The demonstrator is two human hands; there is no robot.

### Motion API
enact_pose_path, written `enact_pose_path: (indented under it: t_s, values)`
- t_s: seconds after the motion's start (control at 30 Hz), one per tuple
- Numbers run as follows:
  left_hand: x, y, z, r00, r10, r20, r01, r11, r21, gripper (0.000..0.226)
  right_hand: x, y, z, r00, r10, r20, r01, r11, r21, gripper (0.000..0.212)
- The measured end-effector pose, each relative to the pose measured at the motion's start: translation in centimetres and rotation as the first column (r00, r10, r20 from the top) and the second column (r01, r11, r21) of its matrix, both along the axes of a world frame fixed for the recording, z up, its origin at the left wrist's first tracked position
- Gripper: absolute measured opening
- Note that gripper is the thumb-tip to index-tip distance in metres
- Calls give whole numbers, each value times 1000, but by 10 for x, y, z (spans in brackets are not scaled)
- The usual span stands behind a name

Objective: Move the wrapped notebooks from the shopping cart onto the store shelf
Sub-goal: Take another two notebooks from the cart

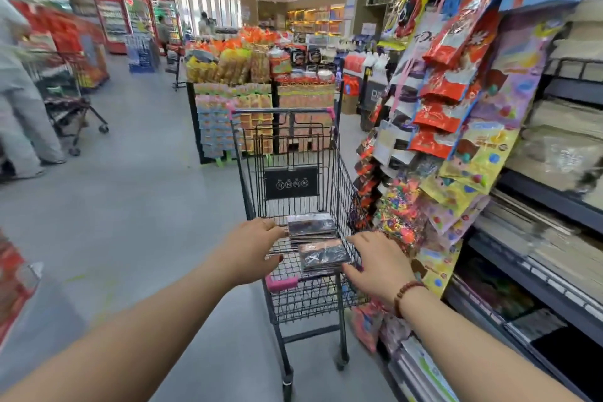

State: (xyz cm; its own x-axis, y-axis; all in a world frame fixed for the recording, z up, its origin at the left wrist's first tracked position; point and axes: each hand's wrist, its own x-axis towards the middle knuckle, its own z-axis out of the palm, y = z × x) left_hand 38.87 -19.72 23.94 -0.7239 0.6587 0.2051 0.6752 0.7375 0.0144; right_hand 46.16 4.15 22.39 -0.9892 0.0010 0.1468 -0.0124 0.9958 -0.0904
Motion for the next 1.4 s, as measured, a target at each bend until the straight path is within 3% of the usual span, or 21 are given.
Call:
enact_pose_path:
  t_s: [0.3, 0.77, 1.1, 1.23, 1.4]
  values:
    - [-96, 32, -4, 997, 80, 3, -80, 996, -27, 42, -113, 37, -16, 1000, 2, 2, -1, 994, -110, 48]
    - [-225, 27, -27, 999, 23, 42, -19, 996, -86, 44, -234, 21, -49, 994, -10, 107, 16, 998, -59, 53]
    - [-342, -15, -47, 966, -237, 101, 244, 968, -62, 43, -312, -47, -73, 956, -240, 166, 257, 962, -88, 49]
    - [-380, -17, -63, 941, -316, 120, 327, 941, -85, 43, -324, -55, -83, 921, -342, 188, 365, 925, -108, 27]
    - [-420, 11, -94, 900, -388, 198, 416, 901, -125, 44, -334, -42, -112, 851, -443, 281, 477, 877, -63, 44]
